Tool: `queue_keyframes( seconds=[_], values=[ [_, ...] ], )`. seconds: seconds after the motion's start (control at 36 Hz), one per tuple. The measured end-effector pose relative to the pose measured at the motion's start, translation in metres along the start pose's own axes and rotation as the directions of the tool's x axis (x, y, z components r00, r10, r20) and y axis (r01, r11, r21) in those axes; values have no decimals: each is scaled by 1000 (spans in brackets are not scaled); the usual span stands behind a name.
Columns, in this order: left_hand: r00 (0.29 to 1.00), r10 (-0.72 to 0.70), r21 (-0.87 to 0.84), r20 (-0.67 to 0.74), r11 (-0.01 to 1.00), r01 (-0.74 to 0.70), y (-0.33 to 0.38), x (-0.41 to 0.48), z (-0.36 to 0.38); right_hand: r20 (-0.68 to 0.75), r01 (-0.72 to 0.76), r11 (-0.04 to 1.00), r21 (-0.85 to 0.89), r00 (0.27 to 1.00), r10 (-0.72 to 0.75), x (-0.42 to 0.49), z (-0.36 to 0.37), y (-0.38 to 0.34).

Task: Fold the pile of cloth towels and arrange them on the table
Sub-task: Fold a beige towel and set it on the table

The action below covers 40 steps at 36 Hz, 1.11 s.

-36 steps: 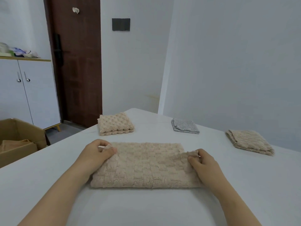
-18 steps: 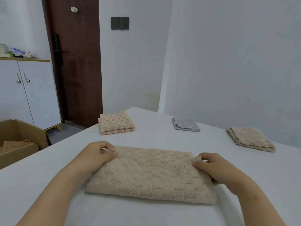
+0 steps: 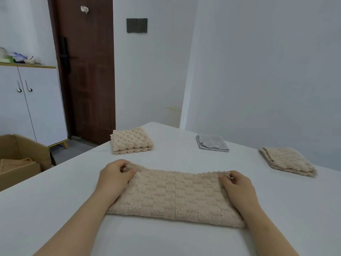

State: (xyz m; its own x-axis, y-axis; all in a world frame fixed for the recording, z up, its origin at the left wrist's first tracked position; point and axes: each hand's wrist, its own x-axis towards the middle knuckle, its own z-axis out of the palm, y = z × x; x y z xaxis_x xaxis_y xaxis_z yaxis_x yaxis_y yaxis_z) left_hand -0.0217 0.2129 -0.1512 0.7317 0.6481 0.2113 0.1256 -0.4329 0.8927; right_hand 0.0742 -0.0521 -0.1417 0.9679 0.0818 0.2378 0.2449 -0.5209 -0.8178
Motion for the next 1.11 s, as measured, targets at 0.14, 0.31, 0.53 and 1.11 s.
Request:
queue_keyframes(
  seconds=[0.14, 0.31, 0.53, 1.11],
  values=[
    [999, 38, 123, 11, 992, -39, -1, 12, 0, -12, -27, 999, -47, 1000, 26, 7, 2, 6],
    [992, 88, 54, -87, 995, -83, 0, 15, -1, -3, -100, 995, -6, 995, 100, 16, 5, 9],
    [991, 128, 370, -27, 922, -109, -10, 15, 2, 1, -157, 988, -5, 988, 157, 20, 4, 10],
    [989, 68, 432, 134, 894, -120, -3, 14, 0, 89, -16, 891, -454, 994, 63, 14, 14, 1]
  ],
)
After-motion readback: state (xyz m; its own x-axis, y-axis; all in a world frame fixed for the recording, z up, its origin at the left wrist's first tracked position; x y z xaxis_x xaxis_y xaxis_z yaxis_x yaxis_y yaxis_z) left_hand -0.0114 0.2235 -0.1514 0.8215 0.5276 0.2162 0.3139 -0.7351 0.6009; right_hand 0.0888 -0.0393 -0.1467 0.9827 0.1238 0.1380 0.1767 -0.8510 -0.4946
